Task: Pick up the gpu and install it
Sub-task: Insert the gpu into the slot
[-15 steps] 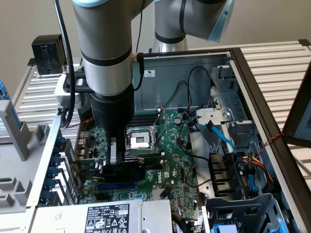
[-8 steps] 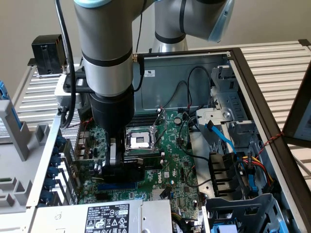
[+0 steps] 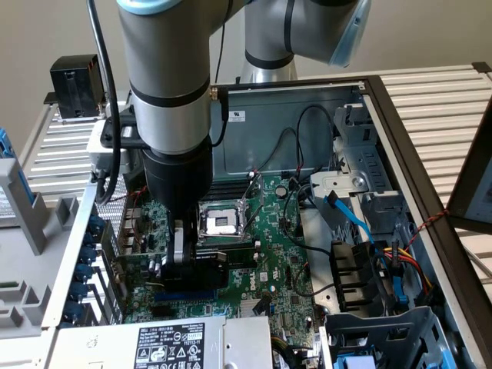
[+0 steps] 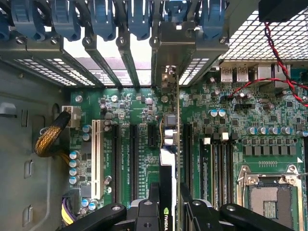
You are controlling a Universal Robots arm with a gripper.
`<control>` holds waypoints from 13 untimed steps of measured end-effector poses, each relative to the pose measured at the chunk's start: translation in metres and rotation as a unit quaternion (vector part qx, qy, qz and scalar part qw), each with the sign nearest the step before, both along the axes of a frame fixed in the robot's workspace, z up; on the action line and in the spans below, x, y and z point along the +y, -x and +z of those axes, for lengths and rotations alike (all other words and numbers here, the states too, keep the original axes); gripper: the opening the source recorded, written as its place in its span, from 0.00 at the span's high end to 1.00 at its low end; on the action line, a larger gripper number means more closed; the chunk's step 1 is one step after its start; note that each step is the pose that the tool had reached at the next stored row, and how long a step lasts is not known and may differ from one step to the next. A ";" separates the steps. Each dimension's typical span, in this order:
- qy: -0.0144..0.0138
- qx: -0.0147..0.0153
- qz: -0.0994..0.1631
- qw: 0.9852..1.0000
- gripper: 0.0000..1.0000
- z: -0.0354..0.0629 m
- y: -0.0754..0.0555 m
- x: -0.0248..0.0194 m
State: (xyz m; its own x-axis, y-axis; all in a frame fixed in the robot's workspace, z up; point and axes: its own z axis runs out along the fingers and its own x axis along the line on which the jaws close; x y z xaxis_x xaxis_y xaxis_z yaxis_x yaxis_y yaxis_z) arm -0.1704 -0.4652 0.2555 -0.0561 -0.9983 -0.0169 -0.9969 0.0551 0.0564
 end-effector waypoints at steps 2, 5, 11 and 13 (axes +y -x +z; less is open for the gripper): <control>0.000 0.000 0.000 1.000 0.74 0.0000 0.000 0.0000; 0.000 0.000 0.000 1.000 0.74 0.0000 0.000 0.0001; 0.000 0.000 0.000 1.000 0.74 0.0000 0.000 0.0011; 0.000 0.000 0.000 1.000 0.74 0.0000 0.000 0.0012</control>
State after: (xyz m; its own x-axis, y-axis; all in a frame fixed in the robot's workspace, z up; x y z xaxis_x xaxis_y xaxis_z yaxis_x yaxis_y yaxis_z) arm -0.1704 -0.4640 0.2555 -0.0567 -0.9982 -0.0169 -0.9969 0.0557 0.0564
